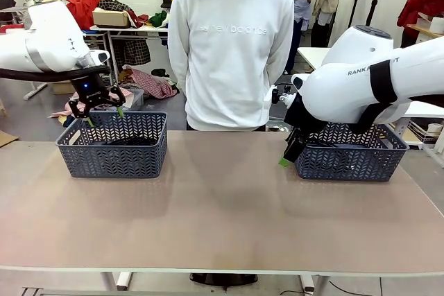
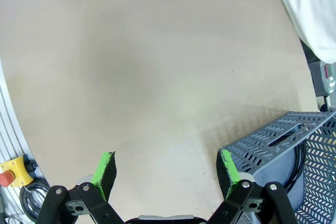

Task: Organize the cables according to human instructions.
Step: Pick up a bundle of cables and place it in the basket indicated by the human.

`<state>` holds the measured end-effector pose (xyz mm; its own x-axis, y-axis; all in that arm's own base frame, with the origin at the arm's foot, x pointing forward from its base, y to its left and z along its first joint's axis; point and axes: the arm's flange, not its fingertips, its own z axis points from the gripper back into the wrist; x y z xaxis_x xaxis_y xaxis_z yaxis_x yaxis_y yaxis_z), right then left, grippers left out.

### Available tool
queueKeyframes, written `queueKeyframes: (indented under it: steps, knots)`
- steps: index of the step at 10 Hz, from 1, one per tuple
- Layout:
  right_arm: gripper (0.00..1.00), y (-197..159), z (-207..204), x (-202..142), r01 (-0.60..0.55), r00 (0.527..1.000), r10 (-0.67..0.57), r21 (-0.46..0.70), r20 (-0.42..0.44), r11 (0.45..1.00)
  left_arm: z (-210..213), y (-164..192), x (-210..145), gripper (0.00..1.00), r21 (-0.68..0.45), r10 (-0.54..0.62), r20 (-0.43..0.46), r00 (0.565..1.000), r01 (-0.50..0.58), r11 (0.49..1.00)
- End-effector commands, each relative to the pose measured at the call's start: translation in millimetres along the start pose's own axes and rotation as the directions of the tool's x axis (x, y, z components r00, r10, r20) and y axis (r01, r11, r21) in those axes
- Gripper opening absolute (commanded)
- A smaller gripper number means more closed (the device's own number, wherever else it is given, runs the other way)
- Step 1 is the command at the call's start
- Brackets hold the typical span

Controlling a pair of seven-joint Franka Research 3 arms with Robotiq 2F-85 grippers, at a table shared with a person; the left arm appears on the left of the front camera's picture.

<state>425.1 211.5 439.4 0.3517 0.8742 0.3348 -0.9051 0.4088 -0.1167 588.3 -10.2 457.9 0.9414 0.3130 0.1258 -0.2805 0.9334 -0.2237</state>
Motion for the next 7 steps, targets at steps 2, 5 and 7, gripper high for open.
queueKeyframes:
  steps: [2, 5, 7]
  knots:
    - [1.0, -0.4, 0.6, 0.0, 0.002, 1.0, -0.002, -0.008, 0.001, 1.0, -2.3, 4.2, -5.5, 1.0, -0.081, 0.033, -0.044, 0.998, -0.036, 0.996]
    - [1.0, -0.4, 0.6, 0.0, 0.002, 1.0, -0.002, -0.008, 0.001, 1.0, -0.1, -0.5, -0.1, 1.0, -0.009, 0.005, -0.002, 1.0, -0.005, 1.0]
    - [1.0, -0.4, 0.6, 0.0, 0.002, 1.0, -0.002, -0.008, 0.001, 1.0, -0.1, -0.5, -0.1, 1.0, -0.009, 0.005, -0.002, 1.0, -0.005, 1.0]
